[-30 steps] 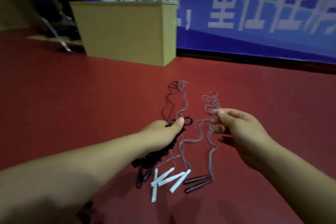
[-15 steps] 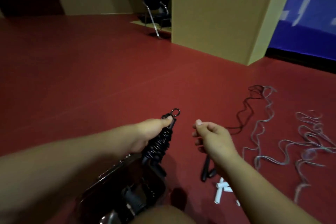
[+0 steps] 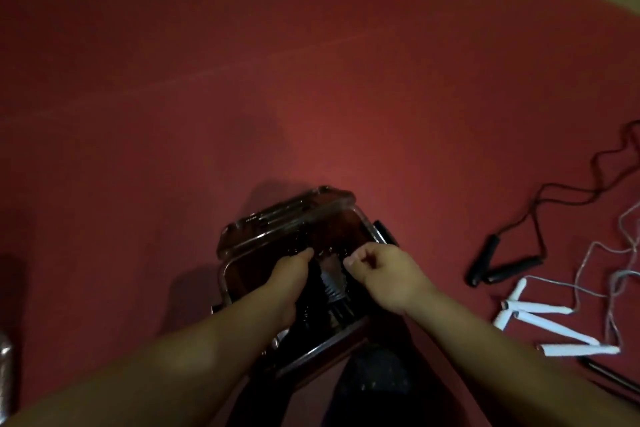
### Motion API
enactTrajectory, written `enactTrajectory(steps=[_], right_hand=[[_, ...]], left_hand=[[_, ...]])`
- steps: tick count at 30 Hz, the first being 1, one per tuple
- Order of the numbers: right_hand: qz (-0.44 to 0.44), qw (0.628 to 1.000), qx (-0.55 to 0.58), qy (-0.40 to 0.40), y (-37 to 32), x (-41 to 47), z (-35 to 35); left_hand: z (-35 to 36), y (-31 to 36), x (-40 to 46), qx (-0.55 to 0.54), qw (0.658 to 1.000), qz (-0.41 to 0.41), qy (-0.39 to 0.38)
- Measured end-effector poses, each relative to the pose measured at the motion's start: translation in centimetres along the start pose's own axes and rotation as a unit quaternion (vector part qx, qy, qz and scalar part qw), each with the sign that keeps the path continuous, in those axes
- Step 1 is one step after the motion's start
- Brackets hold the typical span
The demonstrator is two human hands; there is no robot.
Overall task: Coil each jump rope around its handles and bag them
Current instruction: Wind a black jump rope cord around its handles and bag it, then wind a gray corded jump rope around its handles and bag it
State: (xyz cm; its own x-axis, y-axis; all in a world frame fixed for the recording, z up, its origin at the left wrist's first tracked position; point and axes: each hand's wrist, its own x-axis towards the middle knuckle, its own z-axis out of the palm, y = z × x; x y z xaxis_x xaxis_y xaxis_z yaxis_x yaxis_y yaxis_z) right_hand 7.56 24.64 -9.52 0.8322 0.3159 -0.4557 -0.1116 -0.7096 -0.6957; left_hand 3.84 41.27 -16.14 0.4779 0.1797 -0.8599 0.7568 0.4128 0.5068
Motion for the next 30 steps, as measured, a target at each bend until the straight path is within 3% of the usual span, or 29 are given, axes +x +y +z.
enactTrajectory(steps=[3,6,10,12,14,15,16,18,21,22,24,26,28,30], right_hand=[[0.01,0.996,-0.072,-0.041,1.2,0.3,0.7],[0.017,0.996,-0.086,-0.013,1.8,0.7,0.8],[0.055,0.998,0.004,0.024,2.2,1.4,0.5],[0.069,0.996,0.04,0.043,2.4,1.6,0.2],[0.071,0.995,0.044,0.059,2.5,1.5,-0.2],[0.073,0.994,0.035,0.068,2.8,1.3,-0.4],[0.075,0.994,0.024,0.076,3.0,1.1,-0.7],[0.085,0.992,0.018,0.09,3.6,0.3,-1.5],[0.088,0.992,-0.015,0.093,4.3,-0.9,-2.7],[0.091,0.991,-0.02,0.098,4.5,-1.9,-3.3],[0.095,0.99,-0.036,0.099,5.1,-3.3,-4.1],[0.085,0.988,-0.057,0.114,5.7,-4.8,-5.2],[0.081,0.985,-0.056,0.141,6.2,-5.9,-6.3],[0.073,0.983,-0.051,0.16,5.9,-6.5,-7.0]], left_hand=[[-1.2,-3.3,4.8,-0.002,1.0,-0.004,0.019],[-0.2,-2.2,1.2,-0.048,0.998,-0.029,-0.021],[1.2,-1.8,1.7,-0.076,0.994,-0.001,-0.083],[2.2,-2.0,1.9,-0.078,0.994,0.003,-0.078],[3.1,-2.3,1.4,-0.001,0.998,0.032,-0.053],[3.3,-2.5,1.1,0.093,0.993,0.066,-0.028],[3.2,-3.0,1.3,0.206,0.972,0.111,0.015],[2.7,-3.1,1.1,0.426,0.885,0.176,0.071],[0.7,-1.8,1.0,0.562,0.81,0.146,0.081],[0.1,-1.2,0.7,0.573,0.803,0.137,0.086],[-0.9,-0.6,0.8,0.538,0.823,0.15,0.101],[-0.4,-1.1,0.2,0.486,0.828,0.247,0.129],[0.9,-2.4,-0.4,0.48,0.794,0.354,0.12],[1.9,-3.5,-0.3,0.514,0.764,0.384,0.067]])
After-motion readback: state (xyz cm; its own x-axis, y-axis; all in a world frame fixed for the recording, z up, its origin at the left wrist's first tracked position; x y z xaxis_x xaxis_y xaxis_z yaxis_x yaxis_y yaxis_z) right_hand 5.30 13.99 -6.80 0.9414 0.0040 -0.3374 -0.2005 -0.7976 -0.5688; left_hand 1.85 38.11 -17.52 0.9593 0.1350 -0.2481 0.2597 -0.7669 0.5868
